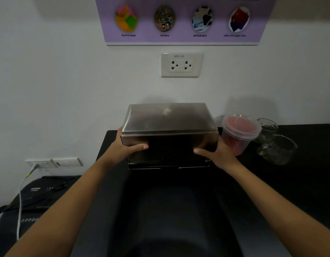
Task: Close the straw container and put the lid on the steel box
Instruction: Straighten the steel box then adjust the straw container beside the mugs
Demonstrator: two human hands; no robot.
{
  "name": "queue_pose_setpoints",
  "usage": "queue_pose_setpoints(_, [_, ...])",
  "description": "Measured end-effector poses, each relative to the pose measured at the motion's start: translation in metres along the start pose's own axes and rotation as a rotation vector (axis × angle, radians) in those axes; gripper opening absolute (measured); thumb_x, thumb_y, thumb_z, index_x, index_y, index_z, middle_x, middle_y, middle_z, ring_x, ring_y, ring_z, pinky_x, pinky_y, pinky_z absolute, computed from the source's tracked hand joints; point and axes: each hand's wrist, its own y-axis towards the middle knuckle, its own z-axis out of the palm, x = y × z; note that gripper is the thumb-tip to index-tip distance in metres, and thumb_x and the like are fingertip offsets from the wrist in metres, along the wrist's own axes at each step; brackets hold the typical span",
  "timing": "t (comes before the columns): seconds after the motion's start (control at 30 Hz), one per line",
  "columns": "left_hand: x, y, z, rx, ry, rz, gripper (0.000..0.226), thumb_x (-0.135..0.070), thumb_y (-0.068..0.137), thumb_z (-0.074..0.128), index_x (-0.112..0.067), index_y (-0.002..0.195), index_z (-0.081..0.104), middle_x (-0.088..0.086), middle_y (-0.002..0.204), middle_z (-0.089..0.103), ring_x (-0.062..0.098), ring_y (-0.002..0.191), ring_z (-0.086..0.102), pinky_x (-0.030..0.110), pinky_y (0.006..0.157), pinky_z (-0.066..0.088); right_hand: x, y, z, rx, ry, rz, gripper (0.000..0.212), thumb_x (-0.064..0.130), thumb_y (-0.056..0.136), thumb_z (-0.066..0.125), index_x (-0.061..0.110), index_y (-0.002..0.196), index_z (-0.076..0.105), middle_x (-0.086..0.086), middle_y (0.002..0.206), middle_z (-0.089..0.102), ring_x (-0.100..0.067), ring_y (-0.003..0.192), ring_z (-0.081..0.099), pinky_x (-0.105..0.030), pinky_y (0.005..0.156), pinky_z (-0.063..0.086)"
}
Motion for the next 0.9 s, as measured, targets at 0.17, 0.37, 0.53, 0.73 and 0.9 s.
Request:
queue_pose_setpoints(0.17, [0.005,0.017,-0.002,-0.010,-0.003,0.017,0.100,-0.042,0.050,0.089,-0.006,0.131,0.041,0.018,0.119,0.062,0.030,0.110,0.061,0.048,0.098,0.048,0.001,0.011,-0.002,0.014,0.009,0.000,0.070,0.031,0.064,0.078,0.014,0.124,0.045,0.006,0.107,0.058,-0.008,0.098,0.054,-0.008,0.070,0.037])
queue_pose_setpoints(0.37, [0.010,0.029,-0.001,-0.110,-0.042,0.032,0.115,-0.052,0.035,0.090,-0.023,0.132,0.036,-0.008,0.105,0.068,0.002,0.094,0.067,0.013,0.073,0.052,0.002,0.024,-0.001,0.018,0.014,0.032,0.069,0.029,0.065,0.078,0.016,0.123,0.044,0.016,0.097,0.056,-0.002,0.092,0.053,-0.006,0.065,0.038])
queue_pose_setpoints(0.53, [0.010,0.037,-0.002,-0.119,-0.050,0.044,0.114,-0.052,0.035,0.089,-0.023,0.132,0.036,-0.009,0.110,0.065,-0.003,0.096,0.064,0.006,0.069,0.049,0.000,0.032,0.000,0.003,0.012,0.048,0.070,0.032,0.064,0.079,0.017,0.124,0.044,0.023,0.090,0.053,0.013,0.079,0.047,0.007,0.057,0.035])
queue_pose_setpoints(0.73, [0.007,0.041,-0.003,-0.128,-0.052,0.054,0.118,-0.053,0.034,0.088,-0.021,0.133,0.034,-0.014,0.110,0.060,-0.013,0.090,0.061,0.002,0.066,0.046,-0.002,0.041,0.003,-0.019,-0.013,0.057,0.070,0.033,0.061,0.080,0.012,0.120,0.050,0.006,0.100,0.060,-0.002,0.084,0.055,0.003,0.058,0.038])
queue_pose_setpoints(0.9, [0.006,0.047,-0.008,-0.084,-0.057,0.048,0.112,-0.047,0.040,0.090,-0.022,0.135,0.037,-0.003,0.117,0.065,0.004,0.102,0.064,0.019,0.084,0.052,-0.003,0.046,0.005,-0.012,0.005,0.058,0.070,0.033,0.060,0.080,0.012,0.120,0.050,0.009,0.098,0.060,0.004,0.082,0.052,0.005,0.058,0.037])
